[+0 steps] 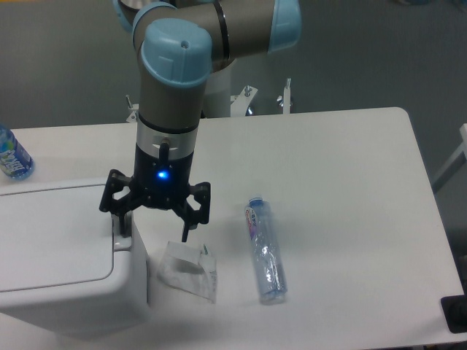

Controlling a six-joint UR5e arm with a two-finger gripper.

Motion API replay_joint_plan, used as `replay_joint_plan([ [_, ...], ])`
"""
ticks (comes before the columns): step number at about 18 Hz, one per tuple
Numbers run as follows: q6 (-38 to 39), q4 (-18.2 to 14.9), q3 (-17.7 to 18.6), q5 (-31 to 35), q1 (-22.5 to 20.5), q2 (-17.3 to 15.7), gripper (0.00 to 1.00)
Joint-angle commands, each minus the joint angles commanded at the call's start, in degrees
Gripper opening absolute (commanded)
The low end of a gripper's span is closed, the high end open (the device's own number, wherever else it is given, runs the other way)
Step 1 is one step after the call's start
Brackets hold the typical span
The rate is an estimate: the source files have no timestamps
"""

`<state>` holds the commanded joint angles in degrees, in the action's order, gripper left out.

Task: Open the trash can
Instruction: 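Press down on the lid button with the gripper fingers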

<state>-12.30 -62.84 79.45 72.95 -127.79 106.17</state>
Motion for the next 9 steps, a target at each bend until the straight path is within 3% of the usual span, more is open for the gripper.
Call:
replay_joint_plan([
  [9, 0.00, 0.00, 0.00, 0.00, 0.09, 0.35, 1.00],
])
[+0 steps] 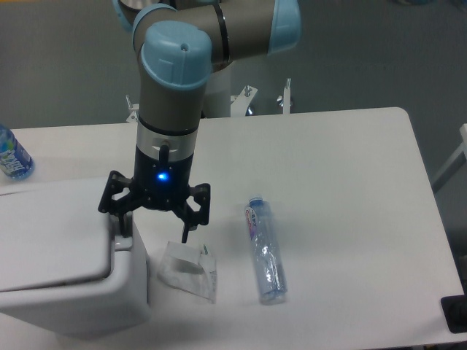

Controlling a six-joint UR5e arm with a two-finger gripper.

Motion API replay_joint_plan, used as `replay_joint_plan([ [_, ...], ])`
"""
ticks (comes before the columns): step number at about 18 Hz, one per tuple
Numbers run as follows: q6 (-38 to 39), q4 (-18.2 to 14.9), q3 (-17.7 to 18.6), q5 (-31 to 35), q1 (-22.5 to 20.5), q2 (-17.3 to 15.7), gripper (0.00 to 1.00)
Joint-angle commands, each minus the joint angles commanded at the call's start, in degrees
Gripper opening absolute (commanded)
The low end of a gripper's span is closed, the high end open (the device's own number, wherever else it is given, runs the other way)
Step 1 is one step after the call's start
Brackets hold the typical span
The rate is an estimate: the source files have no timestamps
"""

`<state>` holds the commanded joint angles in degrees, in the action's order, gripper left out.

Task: Open the trash can
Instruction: 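Press down on the lid button with the gripper fingers, then lift the gripper up and away from the opened trash can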

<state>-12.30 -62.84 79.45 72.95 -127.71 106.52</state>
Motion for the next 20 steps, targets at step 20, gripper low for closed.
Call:
replay_joint_plan([
  [20, -17.37, -3.06, -4.83, 4.37, -13.09, -4.92, 1.00],
])
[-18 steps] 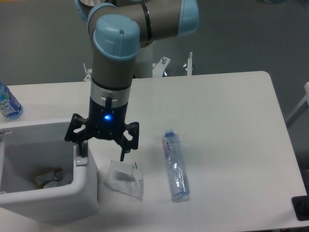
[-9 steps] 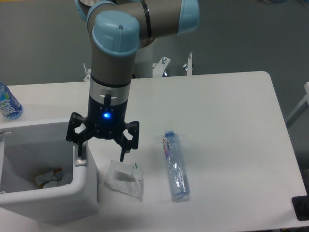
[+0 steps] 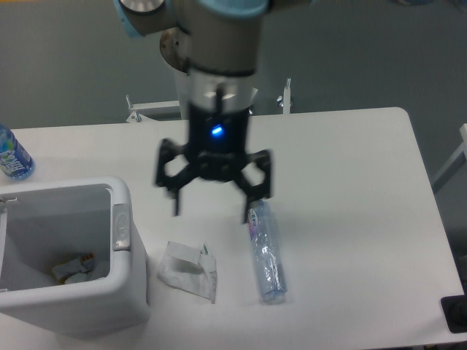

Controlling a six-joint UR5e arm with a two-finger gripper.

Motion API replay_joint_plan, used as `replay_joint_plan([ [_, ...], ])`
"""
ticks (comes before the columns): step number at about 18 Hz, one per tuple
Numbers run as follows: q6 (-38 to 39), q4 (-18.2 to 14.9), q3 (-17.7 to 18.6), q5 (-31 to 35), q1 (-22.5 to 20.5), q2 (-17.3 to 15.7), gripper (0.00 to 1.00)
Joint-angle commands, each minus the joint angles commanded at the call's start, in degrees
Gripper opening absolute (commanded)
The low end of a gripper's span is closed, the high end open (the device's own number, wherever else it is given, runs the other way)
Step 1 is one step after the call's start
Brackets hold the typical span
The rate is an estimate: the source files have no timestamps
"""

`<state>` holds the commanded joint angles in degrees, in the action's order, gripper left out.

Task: Open the trash can
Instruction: 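Lift the gripper up and away from the opened trash can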

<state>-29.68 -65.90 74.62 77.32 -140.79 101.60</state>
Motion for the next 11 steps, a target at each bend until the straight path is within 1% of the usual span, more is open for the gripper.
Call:
replay_joint_plan([
  [2, -7.98, -3.60, 0.26, 4.49, -1.06, -0.09, 1.00],
  [3, -12.38, -4.58, 0.53, 6.16, -1.41, -0.18, 1.00],
  [4, -17.03, -5.28, 1.05, 7.66, -2.37, -0.52, 1.00],
  [5, -21.34, -5.38, 2.01, 8.89, -3.68, -1.05, 1.00],
  [7, -28.47, -5.38, 3.86, 10.47, -4.92, -2.10, 1.00],
  [8, -29.98, -5.38, 4.30, 11.44, -5.45, -2.46, 1.00],
  [11, -30.44, -5.38, 4.48, 11.89, -7.47, -2.46, 1.00],
])
